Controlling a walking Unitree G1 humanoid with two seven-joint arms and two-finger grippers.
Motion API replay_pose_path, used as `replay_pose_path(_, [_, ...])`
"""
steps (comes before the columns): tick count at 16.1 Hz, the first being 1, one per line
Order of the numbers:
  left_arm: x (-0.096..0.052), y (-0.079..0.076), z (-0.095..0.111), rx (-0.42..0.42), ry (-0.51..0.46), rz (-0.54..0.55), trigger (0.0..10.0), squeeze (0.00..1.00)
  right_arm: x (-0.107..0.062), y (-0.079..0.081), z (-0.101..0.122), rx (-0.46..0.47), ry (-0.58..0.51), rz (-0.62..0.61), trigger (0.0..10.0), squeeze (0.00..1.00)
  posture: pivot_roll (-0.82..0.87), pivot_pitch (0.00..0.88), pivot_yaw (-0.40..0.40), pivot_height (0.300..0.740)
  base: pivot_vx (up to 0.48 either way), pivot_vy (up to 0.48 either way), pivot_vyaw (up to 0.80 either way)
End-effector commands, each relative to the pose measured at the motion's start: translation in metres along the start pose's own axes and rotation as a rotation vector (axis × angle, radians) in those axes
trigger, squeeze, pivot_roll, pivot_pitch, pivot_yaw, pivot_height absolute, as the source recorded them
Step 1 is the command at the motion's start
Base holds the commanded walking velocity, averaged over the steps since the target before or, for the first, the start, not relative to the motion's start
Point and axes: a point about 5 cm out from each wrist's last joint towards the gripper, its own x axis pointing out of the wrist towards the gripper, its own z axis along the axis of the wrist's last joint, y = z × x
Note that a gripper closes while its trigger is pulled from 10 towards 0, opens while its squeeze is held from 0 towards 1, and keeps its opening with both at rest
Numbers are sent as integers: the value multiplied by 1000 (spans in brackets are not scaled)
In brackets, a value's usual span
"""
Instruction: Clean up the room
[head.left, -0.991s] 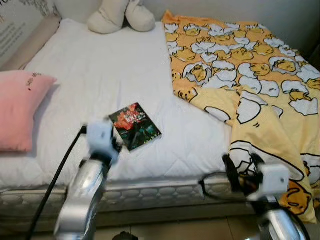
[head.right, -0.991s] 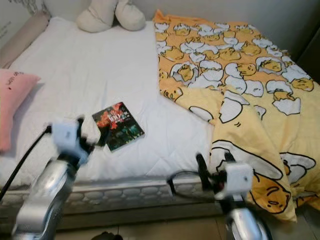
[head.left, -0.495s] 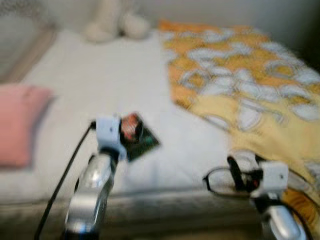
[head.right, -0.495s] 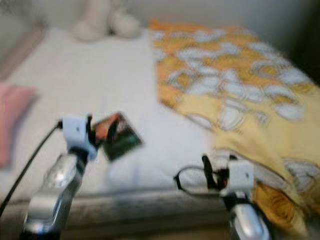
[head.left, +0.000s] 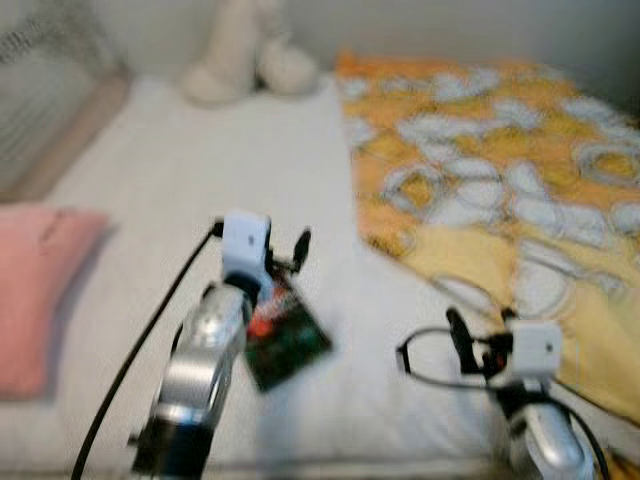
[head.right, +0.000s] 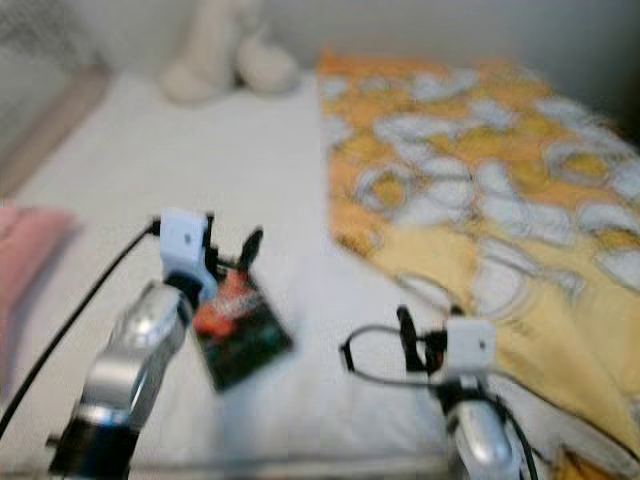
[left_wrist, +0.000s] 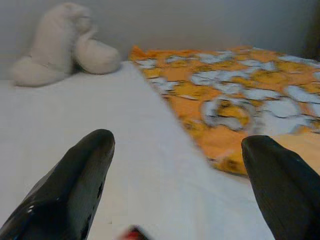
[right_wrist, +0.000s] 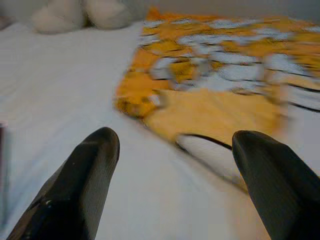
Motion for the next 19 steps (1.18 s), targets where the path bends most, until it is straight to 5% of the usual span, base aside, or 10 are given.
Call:
replay_pose_path(1, [-5, 3, -12, 0, 51, 8, 10000, 0, 2, 4, -1, 1, 5, 12, 10000, 0, -20, 0, 45, 740, 0, 0, 0])
replay_pose_path(4, [-5, 13, -13, -6, 69, 66, 10000, 0, 8, 7, -2, 22, 20, 34, 10000, 0, 2, 0, 42, 740, 0, 0, 0])
replay_pose_path(6, [-10, 28, -26, -113, 144, 193, 10000, 0, 18, 17, -9, 7, 69, 101, 10000, 0, 16, 0, 45, 740, 0, 0, 0])
replay_pose_path(9, [-8, 29, -45, -71, 236, 174, 10000, 0, 36, 17, -5, 18, 73, 110, 10000, 0, 46, 0, 33, 740, 0, 0, 0])
replay_pose_path(11, [2, 27, -54, -52, 273, 129, 10000, 0, 33, 14, -4, 14, 65, 108, 10000, 0, 48, 0, 27, 740, 0, 0, 0])
replay_pose_path(15, [35, 38, -69, -44, 367, 228, 10000, 0, -14, 15, -12, -28, 117, 125, 10000, 0, -80, 61, -1, 740, 0, 0, 0])
replay_pose_path(16, [37, 38, -70, -42, 369, 233, 10000, 0, -19, 16, -13, -40, 127, 135, 10000, 0, -80, 61, -1, 740, 0, 0, 0])
replay_pose_path(19, [52, 27, -61, -79, 320, 210, 10000, 0, -70, 14, -13, -41, 194, 124, 10000, 0, -199, 148, -36, 740, 0, 0, 0])
